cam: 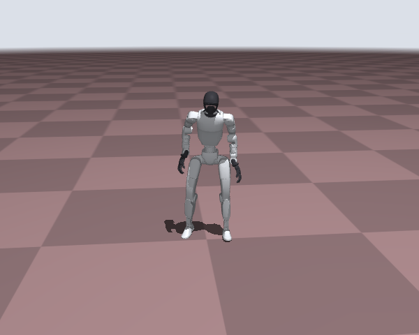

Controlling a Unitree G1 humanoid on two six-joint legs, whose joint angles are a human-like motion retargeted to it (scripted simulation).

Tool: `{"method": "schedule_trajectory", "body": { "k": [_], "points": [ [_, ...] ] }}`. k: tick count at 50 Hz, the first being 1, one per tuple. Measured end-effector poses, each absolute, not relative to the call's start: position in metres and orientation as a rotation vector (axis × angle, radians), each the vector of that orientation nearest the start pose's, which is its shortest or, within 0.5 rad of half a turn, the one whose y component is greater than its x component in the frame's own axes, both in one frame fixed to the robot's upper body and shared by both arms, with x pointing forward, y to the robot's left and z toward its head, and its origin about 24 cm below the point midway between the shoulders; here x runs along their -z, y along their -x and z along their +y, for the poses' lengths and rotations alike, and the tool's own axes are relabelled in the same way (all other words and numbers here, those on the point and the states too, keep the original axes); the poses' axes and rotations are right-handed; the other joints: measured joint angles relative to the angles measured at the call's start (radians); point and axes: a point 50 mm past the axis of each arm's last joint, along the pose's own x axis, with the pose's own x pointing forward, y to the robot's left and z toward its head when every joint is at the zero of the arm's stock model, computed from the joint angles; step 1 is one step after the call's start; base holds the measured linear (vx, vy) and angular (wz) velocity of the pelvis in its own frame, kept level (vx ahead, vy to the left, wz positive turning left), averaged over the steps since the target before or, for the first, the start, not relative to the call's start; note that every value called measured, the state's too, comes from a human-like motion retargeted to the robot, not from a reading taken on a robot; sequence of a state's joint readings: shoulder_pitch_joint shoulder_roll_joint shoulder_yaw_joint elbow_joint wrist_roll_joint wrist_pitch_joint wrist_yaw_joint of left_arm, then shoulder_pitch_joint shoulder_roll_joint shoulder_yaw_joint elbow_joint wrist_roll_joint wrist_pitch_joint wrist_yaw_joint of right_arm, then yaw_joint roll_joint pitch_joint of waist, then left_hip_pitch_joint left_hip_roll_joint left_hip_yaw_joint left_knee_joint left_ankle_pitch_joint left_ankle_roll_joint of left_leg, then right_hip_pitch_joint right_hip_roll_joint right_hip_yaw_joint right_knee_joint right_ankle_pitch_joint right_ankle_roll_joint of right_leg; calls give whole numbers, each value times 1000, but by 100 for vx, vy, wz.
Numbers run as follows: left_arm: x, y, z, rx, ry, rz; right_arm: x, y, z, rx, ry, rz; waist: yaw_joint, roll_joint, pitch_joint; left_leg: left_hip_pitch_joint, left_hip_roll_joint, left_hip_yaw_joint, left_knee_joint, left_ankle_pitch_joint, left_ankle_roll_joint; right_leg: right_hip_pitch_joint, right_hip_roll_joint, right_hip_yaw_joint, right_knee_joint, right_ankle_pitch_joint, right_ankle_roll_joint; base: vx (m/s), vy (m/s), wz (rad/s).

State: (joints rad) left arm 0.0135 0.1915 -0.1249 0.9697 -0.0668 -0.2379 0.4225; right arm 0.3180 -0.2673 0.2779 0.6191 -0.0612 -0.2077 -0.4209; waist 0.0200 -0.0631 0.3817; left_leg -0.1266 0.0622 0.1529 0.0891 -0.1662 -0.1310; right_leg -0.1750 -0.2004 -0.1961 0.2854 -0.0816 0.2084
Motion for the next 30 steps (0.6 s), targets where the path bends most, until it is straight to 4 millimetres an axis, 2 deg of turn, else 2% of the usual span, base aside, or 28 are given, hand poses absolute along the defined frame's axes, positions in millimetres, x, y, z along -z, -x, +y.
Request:
{"method": "schedule_trajectory", "body": {
  "k": [3,6,8,10,12,15,16,18,20,22,23,25,27,30],
  "points": [
    [123,-163,218,-384,-328,699,125,-74,-204,170,447,761,10,2,39,-111,-16,-19,97,-16,17,-19,-37,-75,109,-76,-46,-17,-3,30],
    [110,-191,215,-382,-265,624,127,-66,-212,183,427,797,7,19,68,-343,-32,-53,388,-101,47,-95,-76,-108,252,-224,-101,-21,-6,69],
    [97,-209,211,-369,-211,552,125,-67,-220,199,395,797,13,44,86,-498,-23,-68,611,-185,68,-189,-91,-90,397,-346,-153,-18,-4,24],
    [88,-224,206,-345,-169,509,124,-78,-230,200,400,795,19,66,96,-631,1,-73,823,-273,107,-321,-104,-52,612,-449,-210,-12,-1,-28],
    [91,-227,206,-301,-206,554,126,-99,-242,186,506,803,3,68,83,-725,32,-68,1006,-341,145,-417,-113,-17,796,-521,-234,3,0,-51],
    [109,-210,217,-118,-456,694,118,-141,-254,256,620,733,-51,47,23,-755,82,-52,1149,-417,158,-431,-99,14,887,-603,-232,26,0,-68],
    [112,-204,221,-31,-578,705,107,-155,-252,320,530,649,-57,41,-1,-715,99,-38,1131,-431,161,-397,-84,20,849,-597,-222,45,2,-96],
    [115,-189,228,73,-754,701,78,-175,-244,396,288,466,-59,33,-42,-586,130,7,1034,-420,157,-279,-50,25,694,-535,-184,58,4,-111],
    [118,-168,235,24,-739,704,44,-181,-232,337,184,299,-57,23,-94,-420,143,71,853,-302,128,-105,-16,27,413,-360,-119,69,7,-109],
    [125,-140,241,-89,-617,750,20,-178,-223,201,412,178,-39,-3,-174,-293,127,135,657,-27,83,40,0,70,106,-36,-31,68,7,-123],
    [128,-127,244,-126,-570,776,12,-176,-220,137,574,127,-20,-17,-219,-254,119,159,573,143,52,82,1,105,-10,137,16,60,1,-153],
    [131,-106,251,-154,-531,803,4,-174,-215,63,787,36,40,1,-309,-244,176,151,483,392,-48,116,60,143,-139,353,53,50,-8,-173],
    [132,-94,252,-134,-532,805,3,-175,-210,73,772,-2,86,19,-366,-267,197,115,451,389,-84,144,69,161,-143,342,53,41,7,-111],
    [131,-89,256,-96,-540,808,5,-186,-205,112,613,10,128,19,-381,-303,199,83,413,281,-62,204,48,231,-73,309,53,35,17,-33]
  ]
}}
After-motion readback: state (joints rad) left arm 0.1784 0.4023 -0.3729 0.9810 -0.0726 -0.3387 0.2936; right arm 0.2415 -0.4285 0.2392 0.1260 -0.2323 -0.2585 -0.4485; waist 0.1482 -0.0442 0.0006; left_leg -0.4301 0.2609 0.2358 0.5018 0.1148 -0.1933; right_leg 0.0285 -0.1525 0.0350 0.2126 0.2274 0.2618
